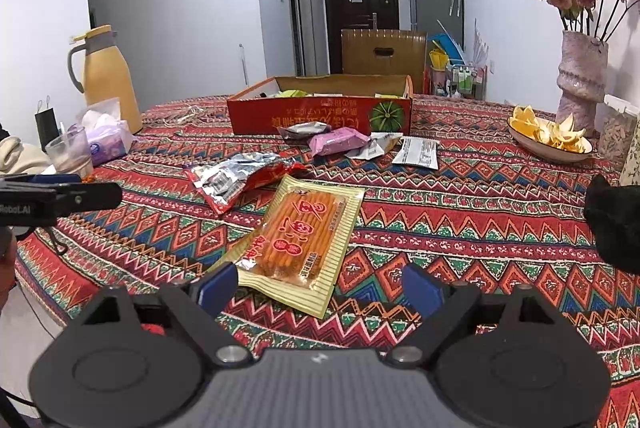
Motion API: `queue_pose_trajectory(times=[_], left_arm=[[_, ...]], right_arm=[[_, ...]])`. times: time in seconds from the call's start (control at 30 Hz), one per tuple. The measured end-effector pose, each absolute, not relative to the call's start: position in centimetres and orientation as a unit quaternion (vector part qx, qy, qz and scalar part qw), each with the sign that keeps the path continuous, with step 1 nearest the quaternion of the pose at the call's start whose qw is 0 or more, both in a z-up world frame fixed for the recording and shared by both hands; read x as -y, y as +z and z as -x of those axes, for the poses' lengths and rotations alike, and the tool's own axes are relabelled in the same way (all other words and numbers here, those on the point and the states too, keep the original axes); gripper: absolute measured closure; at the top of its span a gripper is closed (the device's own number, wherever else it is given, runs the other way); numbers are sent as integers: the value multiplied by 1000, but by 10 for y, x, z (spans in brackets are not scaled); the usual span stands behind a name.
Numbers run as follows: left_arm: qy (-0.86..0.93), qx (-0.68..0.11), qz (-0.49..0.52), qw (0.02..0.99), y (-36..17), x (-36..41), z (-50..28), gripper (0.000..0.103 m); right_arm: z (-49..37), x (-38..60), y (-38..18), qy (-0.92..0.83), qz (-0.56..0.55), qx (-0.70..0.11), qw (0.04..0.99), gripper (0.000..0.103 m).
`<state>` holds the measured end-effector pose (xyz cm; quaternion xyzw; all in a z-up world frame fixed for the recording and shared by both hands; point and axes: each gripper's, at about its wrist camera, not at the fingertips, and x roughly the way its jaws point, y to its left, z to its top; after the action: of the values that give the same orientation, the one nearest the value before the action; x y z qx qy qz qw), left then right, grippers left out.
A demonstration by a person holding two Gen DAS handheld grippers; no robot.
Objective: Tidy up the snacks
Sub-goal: 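Lift both open tools out of the box and move back to the snack pile, then grasp a silver-and-blue wrapper with the left tool while the right grasps an orange stick-snack packet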
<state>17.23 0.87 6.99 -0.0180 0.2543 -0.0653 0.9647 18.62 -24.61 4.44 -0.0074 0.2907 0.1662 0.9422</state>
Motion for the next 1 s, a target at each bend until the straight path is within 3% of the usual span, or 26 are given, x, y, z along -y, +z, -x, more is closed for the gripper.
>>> queue_pose_trajectory(times=[0.5,1.0], left_arm=[[-65,-288,24,955,50,-21,-220,1],[-96,-306,-27,947,35,-9,-320,1]], right_arm=[[-237,215,26,188,5,-322,928,14],[-320,180,4,175,10,-345,922,14]])
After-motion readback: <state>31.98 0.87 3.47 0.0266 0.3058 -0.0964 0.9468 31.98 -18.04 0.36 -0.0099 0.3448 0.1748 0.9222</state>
